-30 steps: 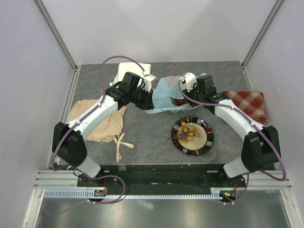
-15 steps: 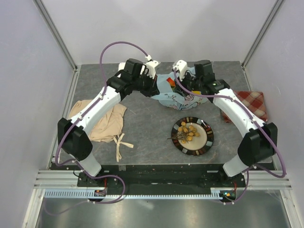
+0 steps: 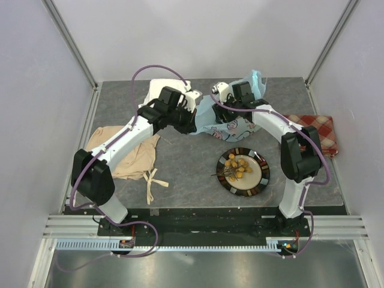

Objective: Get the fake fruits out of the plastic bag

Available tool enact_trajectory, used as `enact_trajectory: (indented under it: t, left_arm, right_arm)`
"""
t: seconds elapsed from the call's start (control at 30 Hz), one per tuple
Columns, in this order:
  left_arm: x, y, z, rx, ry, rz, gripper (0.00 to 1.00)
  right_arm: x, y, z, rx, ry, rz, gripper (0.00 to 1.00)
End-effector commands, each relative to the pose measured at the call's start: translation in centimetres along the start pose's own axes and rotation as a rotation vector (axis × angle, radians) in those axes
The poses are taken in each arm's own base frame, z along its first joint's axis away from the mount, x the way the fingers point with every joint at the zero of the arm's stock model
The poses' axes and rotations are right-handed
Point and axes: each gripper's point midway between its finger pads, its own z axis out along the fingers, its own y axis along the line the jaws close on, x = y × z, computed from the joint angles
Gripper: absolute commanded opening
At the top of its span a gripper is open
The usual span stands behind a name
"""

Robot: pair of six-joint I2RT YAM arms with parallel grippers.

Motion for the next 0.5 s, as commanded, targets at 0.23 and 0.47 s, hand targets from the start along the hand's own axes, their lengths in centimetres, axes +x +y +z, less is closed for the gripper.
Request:
enact_trajectory:
  t: [0.23, 0.47]
  left_arm:
    - [0.2, 1.4, -2.9, -0.108, -0.007, 0.077, 0.02]
    - [-2.1, -1.3, -6.6, -0.028, -0.096, 0.161, 0.02]
  right_arm:
    - [-3.2, -7.1, 1.8, 0.155, -0.063, -0.051, 0.73]
    - [-1.3, -6.9, 1.3, 0.089, -0.016, -0.058, 0.75]
